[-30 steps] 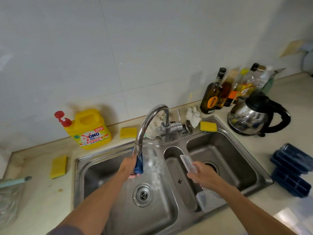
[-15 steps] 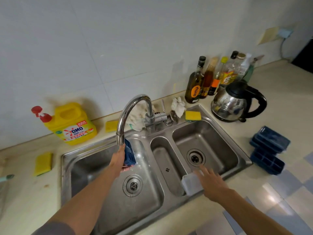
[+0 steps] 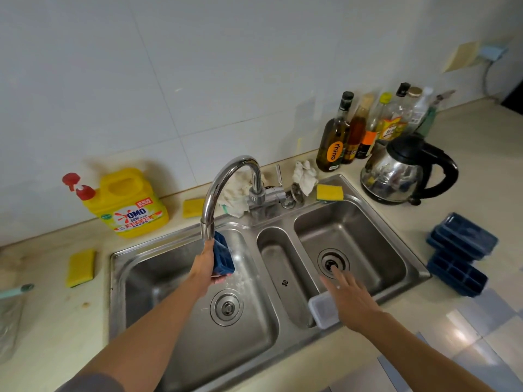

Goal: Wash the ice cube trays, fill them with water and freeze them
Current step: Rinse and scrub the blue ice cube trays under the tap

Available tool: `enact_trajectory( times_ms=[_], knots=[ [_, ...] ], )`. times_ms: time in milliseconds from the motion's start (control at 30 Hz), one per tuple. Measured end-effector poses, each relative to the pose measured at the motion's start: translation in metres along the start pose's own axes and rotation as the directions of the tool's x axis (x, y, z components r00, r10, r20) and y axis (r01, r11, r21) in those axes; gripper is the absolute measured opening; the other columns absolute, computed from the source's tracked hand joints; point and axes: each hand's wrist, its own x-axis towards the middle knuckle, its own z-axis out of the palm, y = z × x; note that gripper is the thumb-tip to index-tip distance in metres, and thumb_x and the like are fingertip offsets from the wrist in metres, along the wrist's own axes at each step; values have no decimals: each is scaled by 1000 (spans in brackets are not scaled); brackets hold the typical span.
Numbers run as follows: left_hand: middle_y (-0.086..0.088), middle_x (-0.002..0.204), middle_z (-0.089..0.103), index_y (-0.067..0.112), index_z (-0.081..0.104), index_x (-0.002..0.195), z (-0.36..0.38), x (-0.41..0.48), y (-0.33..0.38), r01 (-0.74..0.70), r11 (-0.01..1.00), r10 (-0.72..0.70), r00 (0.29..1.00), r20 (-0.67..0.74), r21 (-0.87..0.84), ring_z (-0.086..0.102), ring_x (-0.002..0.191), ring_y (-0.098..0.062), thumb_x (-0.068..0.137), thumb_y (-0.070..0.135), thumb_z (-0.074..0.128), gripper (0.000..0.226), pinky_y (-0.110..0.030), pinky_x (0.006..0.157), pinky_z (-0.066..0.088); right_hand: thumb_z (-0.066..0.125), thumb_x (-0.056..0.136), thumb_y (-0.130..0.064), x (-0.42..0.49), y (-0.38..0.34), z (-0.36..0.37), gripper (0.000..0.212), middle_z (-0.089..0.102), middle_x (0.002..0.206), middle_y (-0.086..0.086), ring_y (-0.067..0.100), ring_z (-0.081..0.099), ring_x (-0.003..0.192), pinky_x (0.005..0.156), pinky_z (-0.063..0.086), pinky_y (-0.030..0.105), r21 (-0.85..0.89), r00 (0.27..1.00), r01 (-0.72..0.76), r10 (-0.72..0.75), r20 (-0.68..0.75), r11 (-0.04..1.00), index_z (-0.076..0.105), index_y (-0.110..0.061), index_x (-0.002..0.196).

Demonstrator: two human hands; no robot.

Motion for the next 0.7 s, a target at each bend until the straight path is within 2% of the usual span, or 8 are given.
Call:
enact_trajectory(
  times_ms=[67,133,233,333,400,500,600,700],
  knots=[
    [-12,98,68,17,55,114,-1,-2,2,-4,1000,4,1000,14,-21,70,85,-31,101,60,43,46,-37,62,57,65,85,4,5,-11,-11,91,12,166,9,31,28,148,116,39,43,88,997,20,-13,-73,996,19,-25,159],
    [-11,100,69,17,58,114,-3,-4,5,-1,999,2,1000,28,-38,70,87,-31,99,60,46,47,-35,61,56,60,88,4,12,-25,-22,84,20,161,4,26,38,141,109,46,40,196,993,68,-46,-112,978,21,-23,157],
    [-12,106,70,18,59,114,-8,-9,8,4,998,0,998,66,-62,71,91,-31,95,68,46,54,-33,55,57,54,97,-9,25,-53,-39,71,28,162,1,23,43,141,114,41,40,357,986,149,-111,-126,922,24,-21,160],
    [-13,109,73,21,62,114,-15,-13,11,-2,994,18,990,140,-107,73,93,-32,91,75,43,62,-35,60,59,55,96,-21,38,-85,-54,70,32,162,3,21,39,144,118,34,37,374,972,220,-172,-159,901,26,-20,160],
    [-14,113,73,21,63,120,-22,-13,12,-16,992,39,981,190,-122,72,97,-33,90,77,41,67,-36,63,60,56,94,-26,46,-109,-65,68,39,158,3,21,43,142,116,35,37,416,963,262,-206,-175,871,31,-21,158],
    [-15,115,73,19,63,126,-30,-11,14,-20,988,63,959,277,-154,71,101,-31,94,74,35,70,-36,68,59,60,97,-31,57,-146,-77,55,56,138,1,17,57,127,105,46,34,540,949,315,-254,-186,781,44,-21,149],
    [-15,114,75,17,64,127,-32,-8,14,8,974,66,945,319,-225,72,102,-30,98,70,31,69,-40,77,58,61,98,-40,63,-175,-83,44,65,123,-4,13,69,104,90,57,32,727,969,233,-221,-114,647,54,-21,136],
    [-12,119,73,19,67,126,-29,-5,11,-6,955,111,935,337,-298,73,103,-27,99,70,28,70,-40,77,58,61,99,-34,73,-191,-86,31,74,104,5,18,76,79,77,64,36,845,985,77,-170,17,528,58,-16,123]
  ],
)
